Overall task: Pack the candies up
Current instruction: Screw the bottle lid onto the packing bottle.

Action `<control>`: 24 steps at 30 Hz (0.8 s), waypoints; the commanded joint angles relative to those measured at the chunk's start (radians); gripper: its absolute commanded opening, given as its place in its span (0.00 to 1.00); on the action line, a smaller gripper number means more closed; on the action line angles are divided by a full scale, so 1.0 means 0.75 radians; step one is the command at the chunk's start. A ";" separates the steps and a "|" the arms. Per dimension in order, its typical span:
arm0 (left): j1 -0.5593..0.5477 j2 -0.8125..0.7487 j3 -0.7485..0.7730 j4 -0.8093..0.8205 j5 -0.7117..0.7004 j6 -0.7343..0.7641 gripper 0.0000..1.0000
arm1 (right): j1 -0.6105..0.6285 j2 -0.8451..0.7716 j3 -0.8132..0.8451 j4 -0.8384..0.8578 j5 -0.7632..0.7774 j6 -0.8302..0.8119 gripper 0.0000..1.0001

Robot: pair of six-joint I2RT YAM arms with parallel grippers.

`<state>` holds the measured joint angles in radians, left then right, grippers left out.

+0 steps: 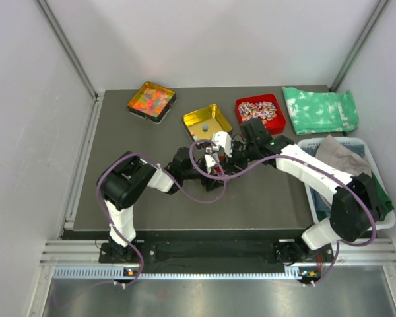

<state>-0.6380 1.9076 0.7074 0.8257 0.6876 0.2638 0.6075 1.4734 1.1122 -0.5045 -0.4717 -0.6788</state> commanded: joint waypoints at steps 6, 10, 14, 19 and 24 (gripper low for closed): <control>-0.002 0.068 -0.007 -0.197 -0.080 0.045 0.57 | 0.078 -0.079 -0.006 -0.066 -0.022 -0.019 0.67; -0.002 0.068 -0.009 -0.199 -0.078 0.045 0.57 | 0.114 -0.093 -0.020 -0.104 0.009 -0.034 0.68; -0.002 0.068 -0.009 -0.201 -0.080 0.043 0.57 | 0.125 -0.114 -0.043 -0.123 0.017 -0.036 0.68; 0.000 0.070 -0.007 -0.201 -0.078 0.045 0.57 | 0.125 -0.120 -0.059 -0.141 0.026 -0.038 0.68; 0.000 0.070 -0.007 -0.203 -0.078 0.043 0.57 | 0.123 -0.132 -0.066 -0.056 0.131 -0.007 0.71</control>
<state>-0.6411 1.9076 0.7078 0.8261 0.6979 0.2913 0.6628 1.4181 1.0786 -0.5365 -0.3584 -0.7139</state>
